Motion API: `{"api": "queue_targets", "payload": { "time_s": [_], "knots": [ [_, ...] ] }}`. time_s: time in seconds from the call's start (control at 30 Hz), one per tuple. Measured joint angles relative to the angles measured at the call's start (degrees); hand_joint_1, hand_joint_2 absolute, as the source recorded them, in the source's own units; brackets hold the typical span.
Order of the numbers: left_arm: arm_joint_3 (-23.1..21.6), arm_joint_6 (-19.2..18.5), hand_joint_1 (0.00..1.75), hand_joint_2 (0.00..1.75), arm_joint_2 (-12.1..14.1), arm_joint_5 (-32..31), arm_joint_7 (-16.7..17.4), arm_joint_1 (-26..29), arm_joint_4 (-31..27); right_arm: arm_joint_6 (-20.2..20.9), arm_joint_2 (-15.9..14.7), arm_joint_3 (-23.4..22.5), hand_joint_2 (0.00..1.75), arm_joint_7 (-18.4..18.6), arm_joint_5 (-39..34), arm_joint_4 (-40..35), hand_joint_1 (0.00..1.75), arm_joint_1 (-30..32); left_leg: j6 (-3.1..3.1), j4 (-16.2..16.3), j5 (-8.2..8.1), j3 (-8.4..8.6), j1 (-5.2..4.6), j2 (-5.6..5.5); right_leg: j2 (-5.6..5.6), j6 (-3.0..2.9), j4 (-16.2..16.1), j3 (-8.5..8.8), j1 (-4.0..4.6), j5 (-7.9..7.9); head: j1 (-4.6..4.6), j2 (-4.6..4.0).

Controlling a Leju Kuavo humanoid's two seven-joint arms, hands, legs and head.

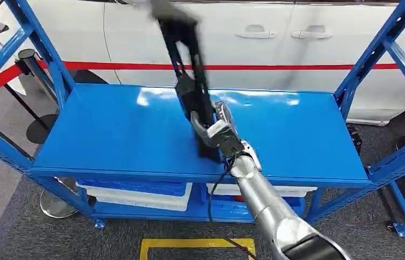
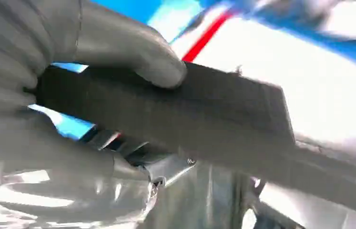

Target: Take the parts from the cabinet and place them on the table.

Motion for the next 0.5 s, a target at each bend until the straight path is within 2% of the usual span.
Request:
{"api": "queue_targets", "payload": {
  "time_s": [0.03,0.07,0.1,0.17,0.2,0.3,0.37,0.4,0.47,0.5],
  "knots": [
    [0.3,1.23,0.0,1.75,-0.02,-0.08,-0.82,-0.01,0.0,3.7,-0.35,0.24,1.75,-0.09,-4.4,-3.81,1.73,2.54,0.02,0.03,0.0,-0.11,0.0,-0.12,-0.07,0.06,1.15,-0.57,-0.09,0.15,0.0,0.0],
    [0.5,2.57,0.0,1.75,-0.13,-0.17,-1.13,0.04,0.0,9.7,-0.82,0.65,1.75,-0.19,-10.5,-8.61,1.73,4.78,0.02,0.06,0.01,-0.19,0.0,-0.31,-0.11,0.03,-0.28,0.13,-0.15,1.48,0.02,0.0],
    [0.5,3.91,0.0,1.75,-0.28,-0.33,-1.22,0.15,0.0,14.39,-1.44,1.01,1.75,-0.33,-15.72,-12.44,1.73,6.66,0.01,0.13,0.01,-0.22,0.0,-0.48,-0.1,-0.12,-3.75,1.87,-0.15,3.63,0.02,0.0],
    [0.5,4.56,0.0,1.75,-0.59,-0.42,-1.63,0.34,0.0,24.44,-2.4,2.44,1.75,-0.46,-25.93,-20.45,1.73,8.9,-0.21,0.21,-0.08,-0.2,-0.11,-0.49,-0.13,-0.86,-14.27,7.14,-0.02,8.42,0.02,0.0],
    [0.5,4.43,0.0,1.75,-0.77,-0.42,-1.77,0.32,0.0,27.71,-2.95,3.15,1.75,-0.46,-28.6,-23.19,1.73,9.66,-0.55,0.44,-0.18,-0.43,-0.56,-0.41,-0.12,-1.08,-16.15,7.83,0.28,7.87,0.0,0.0],
    [0.5,4.02,0.0,1.75,-0.77,-0.31,-2.27,0.34,0.0,33.97,-4.54,5.9,1.75,0.26,-32.63,-30.97,1.73,13.04,-1.44,-0.01,-0.02,-0.29,-0.52,-0.35,-0.05,-1.5,-16.22,7.56,0.45,8.02,-0.04,0.0],
    [0.48,3.95,0.0,1.75,-0.79,-0.26,-2.12,0.3,0.0,35.19,-5.37,7.58,1.75,1.13,-32.56,-34.99,1.73,14.49,-2.06,0.4,-0.58,-0.43,-0.35,-0.24,-0.21,-2.35,-17.05,7.94,-0.16,8.56,-0.07,0.0],
    [0.48,4.15,0.0,1.75,-0.98,-0.22,-1.73,0.23,0.0,35.37,-5.81,8.69,1.75,1.38,-31.7,-36.98,1.73,15.0,-2.23,2.75,-2.63,-1.25,-0.39,-0.14,-0.4,-2.77,-17.1,8.02,-0.16,8.77,-0.15,0.0],
    [0.5,4.46,0.0,1.75,-1.01,-0.13,-1.0,0.13,0.0,34.58,-6.8,10.74,1.75,1.2,-29.37,-39.86,1.73,16.38,-2.54,11.48,-7.57,-4.83,-0.27,-0.14,-0.56,-2.88,-17.03,7.95,-0.01,8.76,-0.2,0.0],
    [0.48,4.61,0.0,1.75,-1.01,-0.15,-0.94,0.17,0.0,33.82,-7.41,11.73,1.75,0.94,-27.86,-41.11,1.73,17.17,-2.68,15.59,-9.26,-6.53,-0.27,-0.13,-0.6,-2.89,-16.96,7.85,0.05,8.76,-0.22,0.0]
  ]
}}
